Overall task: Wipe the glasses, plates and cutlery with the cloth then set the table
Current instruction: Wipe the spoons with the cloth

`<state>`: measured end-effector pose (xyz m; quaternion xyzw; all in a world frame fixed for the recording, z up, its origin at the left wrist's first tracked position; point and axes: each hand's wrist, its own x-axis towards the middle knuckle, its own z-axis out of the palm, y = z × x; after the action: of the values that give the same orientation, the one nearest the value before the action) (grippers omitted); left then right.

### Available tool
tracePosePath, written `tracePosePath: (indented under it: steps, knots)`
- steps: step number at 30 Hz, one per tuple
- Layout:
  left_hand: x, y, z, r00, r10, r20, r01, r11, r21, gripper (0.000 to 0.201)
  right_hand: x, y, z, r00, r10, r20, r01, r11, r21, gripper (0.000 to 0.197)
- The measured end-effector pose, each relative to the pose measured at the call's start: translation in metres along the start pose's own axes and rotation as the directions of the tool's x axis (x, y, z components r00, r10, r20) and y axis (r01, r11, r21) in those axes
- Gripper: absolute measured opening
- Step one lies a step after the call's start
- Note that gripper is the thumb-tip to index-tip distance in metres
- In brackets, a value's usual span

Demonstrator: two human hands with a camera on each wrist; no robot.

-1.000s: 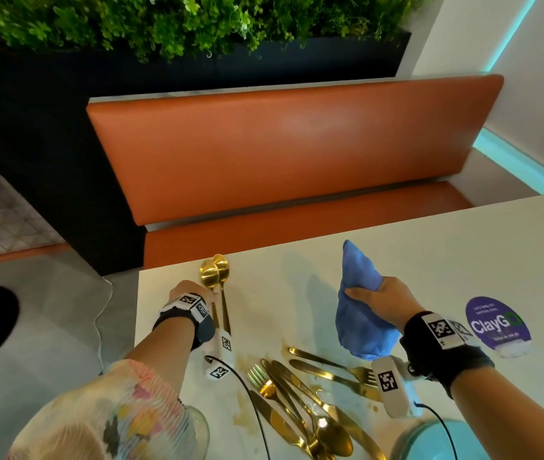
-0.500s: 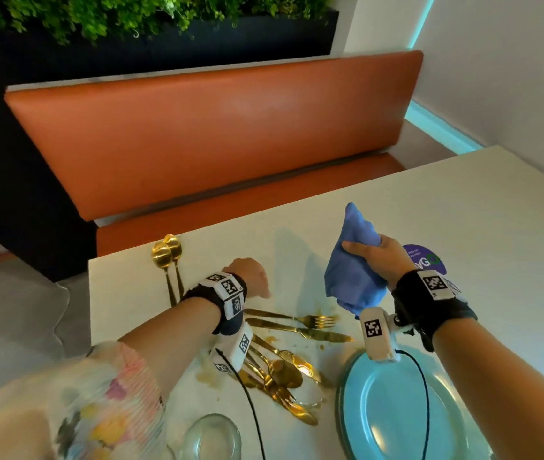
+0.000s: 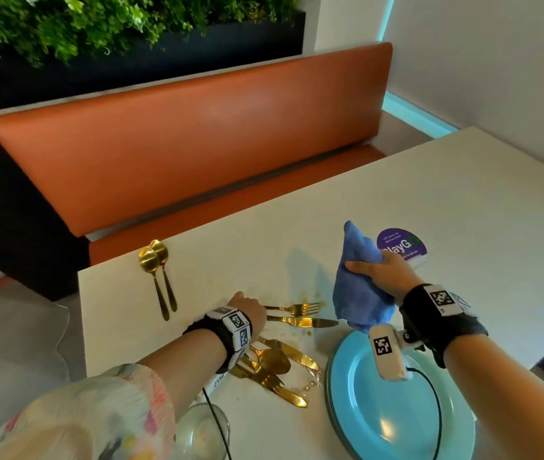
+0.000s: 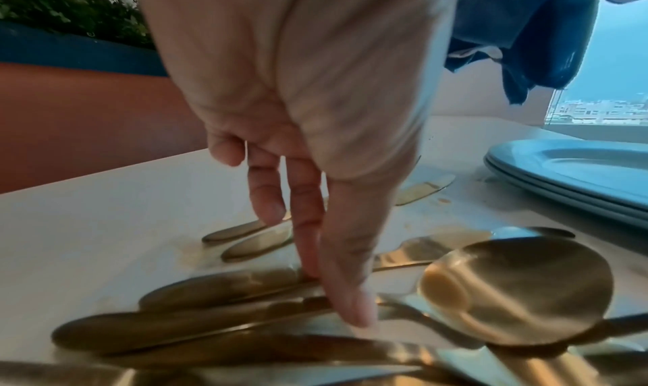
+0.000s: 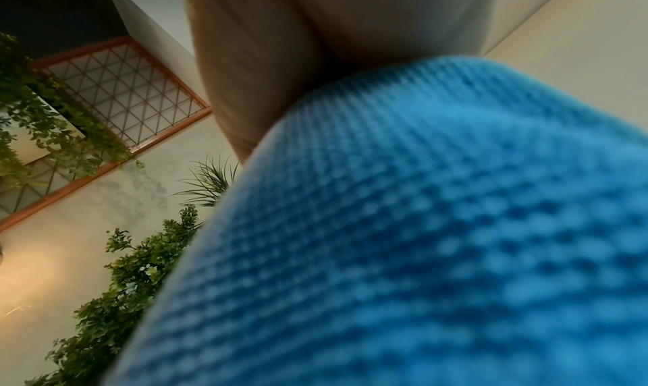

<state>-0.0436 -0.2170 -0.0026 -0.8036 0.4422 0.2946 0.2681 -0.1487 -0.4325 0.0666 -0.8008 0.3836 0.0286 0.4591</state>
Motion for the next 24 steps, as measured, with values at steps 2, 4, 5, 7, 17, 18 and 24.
tracePosePath:
  steps: [2, 4, 5, 7, 17, 18, 24]
  knots:
    - [0.003, 0.0, 0.003, 1.0, 0.008, 0.01, -0.008, 0.999, -0.034, 0.011, -0.002, 0.0, 0.001, 1.0, 0.005, 0.007, -0.005, 1.0, 0.011, 0.028]
    - [0.0, 0.002, 0.004, 1.0, 0.02, 0.012, -0.02, 0.999, -0.043, 0.022, -0.001, 0.0, 0.001, 1.0, 0.006, 0.015, -0.007, 1.0, 0.028, 0.028]
    - [0.0, 0.002, 0.005, 1.0, 0.018, 0.005, -0.018, 0.999, -0.046, 0.015, -0.001, 0.001, 0.001, 1.0, 0.009, 0.015, -0.009, 1.0, 0.029, 0.028]
    - [-0.004, 0.006, 0.007, 0.999, 0.038, 0.008, -0.038, 0.999, -0.036, 0.011, -0.005, 0.002, 0.001, 1.0, -0.004, 0.009, 0.004, 1.0, 0.029, 0.031]
    - [-0.008, -0.046, -0.046, 0.992, 0.005, -0.127, -0.06, 0.902, -0.428, 0.022, 0.012, -0.046, -0.011, 0.997, -0.075, -0.036, 0.078, 0.992, 0.104, 0.03]
    - [-0.009, -0.047, -0.048, 0.986, -0.024, -0.163, -0.065, 0.853, -0.517, 0.022, 0.013, -0.04, -0.011, 0.997, -0.068, -0.038, 0.072, 0.989, 0.129, 0.032]
    - [-0.022, -0.051, -0.07, 0.963, -0.135, -0.233, -0.18, 0.321, -0.93, 0.026, 0.008, -0.014, 0.009, 0.998, -0.066, -0.012, 0.065, 0.9, 0.431, 0.036]
